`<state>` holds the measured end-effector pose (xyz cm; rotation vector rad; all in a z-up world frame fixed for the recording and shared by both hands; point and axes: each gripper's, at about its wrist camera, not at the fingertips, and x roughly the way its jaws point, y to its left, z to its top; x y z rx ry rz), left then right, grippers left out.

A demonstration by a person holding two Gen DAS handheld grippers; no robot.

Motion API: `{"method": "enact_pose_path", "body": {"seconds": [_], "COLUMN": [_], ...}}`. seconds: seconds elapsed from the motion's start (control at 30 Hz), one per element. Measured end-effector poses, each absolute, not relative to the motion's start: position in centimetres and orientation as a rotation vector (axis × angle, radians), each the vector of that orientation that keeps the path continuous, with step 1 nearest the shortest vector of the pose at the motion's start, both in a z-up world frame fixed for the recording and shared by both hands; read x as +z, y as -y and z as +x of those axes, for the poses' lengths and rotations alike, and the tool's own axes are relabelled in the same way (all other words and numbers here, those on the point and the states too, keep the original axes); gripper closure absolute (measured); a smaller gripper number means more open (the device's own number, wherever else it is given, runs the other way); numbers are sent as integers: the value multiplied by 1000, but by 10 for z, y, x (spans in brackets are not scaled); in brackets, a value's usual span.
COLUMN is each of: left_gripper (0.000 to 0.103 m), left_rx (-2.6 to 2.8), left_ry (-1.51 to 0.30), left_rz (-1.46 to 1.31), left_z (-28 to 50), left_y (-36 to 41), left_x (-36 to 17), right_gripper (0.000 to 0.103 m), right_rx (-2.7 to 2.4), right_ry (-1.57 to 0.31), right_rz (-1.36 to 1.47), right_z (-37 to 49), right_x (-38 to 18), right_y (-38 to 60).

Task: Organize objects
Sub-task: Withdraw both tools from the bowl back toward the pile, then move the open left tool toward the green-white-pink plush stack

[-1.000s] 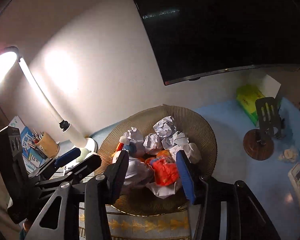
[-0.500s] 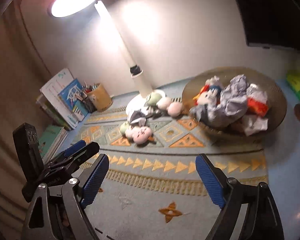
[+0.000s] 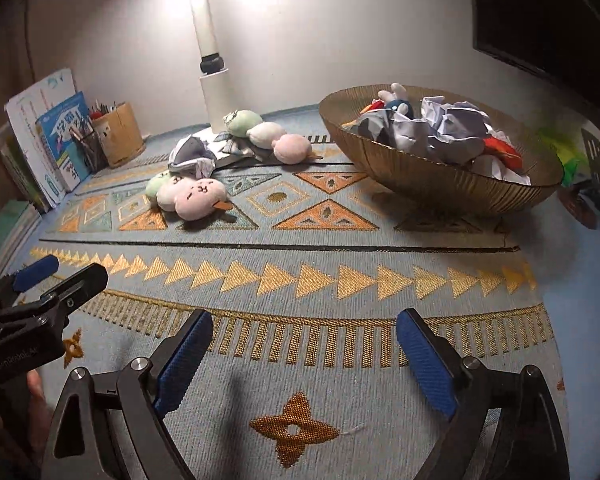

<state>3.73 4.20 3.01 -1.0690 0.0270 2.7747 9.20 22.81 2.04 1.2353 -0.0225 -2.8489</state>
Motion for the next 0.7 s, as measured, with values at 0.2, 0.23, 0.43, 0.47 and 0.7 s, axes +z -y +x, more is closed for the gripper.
{"method": "enact_pose_path", "body": {"seconds": [0.2, 0.23, 0.43, 0.47, 0.7], "left_gripper": [1, 1, 1, 1, 1], "left_rx": [2795, 2796, 2797, 2797, 2790], "left_ry": [24, 26, 12, 12, 10], "left_rz": [-1088, -1095, -1108, -1111, -1121], "left_z": [37, 36, 35, 35, 34], "left_y": [-34, -34, -36, -36, -36], "left_x": [29, 29, 28, 28, 27], "right_gripper": [8, 8, 8, 8, 8], "right_rx": [-2836, -2837, -2831, -2826, -2816], "right_ry": [101, 120, 105, 102, 122], "right_rz": [1273, 1276, 1285, 1291, 1307], "right_z": [88, 88, 88, 88, 86], "right_x": [15, 15, 15, 14, 12], "right_y": [-238, -240, -238, -237, -239]}}
